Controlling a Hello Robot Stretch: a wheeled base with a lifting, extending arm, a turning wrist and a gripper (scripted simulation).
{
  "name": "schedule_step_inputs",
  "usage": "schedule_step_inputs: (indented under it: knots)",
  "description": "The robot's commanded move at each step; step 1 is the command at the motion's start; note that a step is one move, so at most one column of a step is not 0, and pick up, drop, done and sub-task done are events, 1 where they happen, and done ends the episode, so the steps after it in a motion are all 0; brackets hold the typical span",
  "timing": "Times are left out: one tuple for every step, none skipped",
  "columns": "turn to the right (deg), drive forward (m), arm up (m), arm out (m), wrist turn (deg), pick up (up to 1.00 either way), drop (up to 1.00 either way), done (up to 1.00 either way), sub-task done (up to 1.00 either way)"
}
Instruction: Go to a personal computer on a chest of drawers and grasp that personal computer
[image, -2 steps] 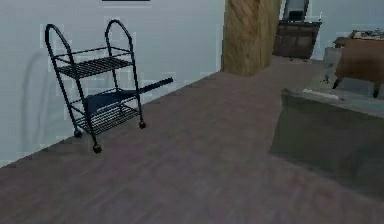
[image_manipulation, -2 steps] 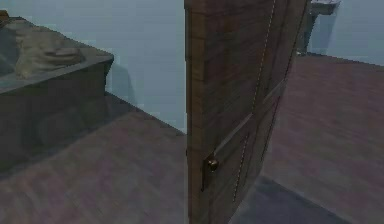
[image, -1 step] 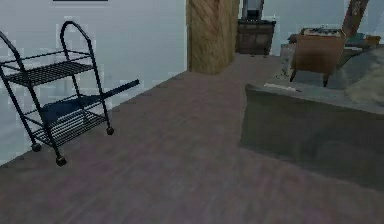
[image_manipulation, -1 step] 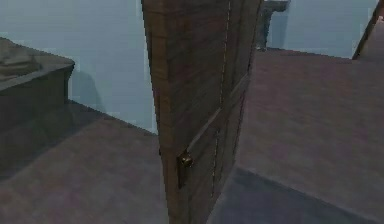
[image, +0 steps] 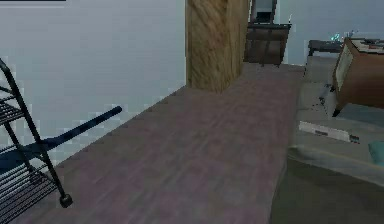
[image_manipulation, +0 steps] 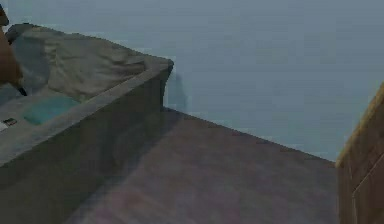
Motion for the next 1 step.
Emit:
schedule_step_inputs:
  knots:
    - [0.0,0.95,0.00,0.00,0.0,0.00,0.00,0.00,0.00]
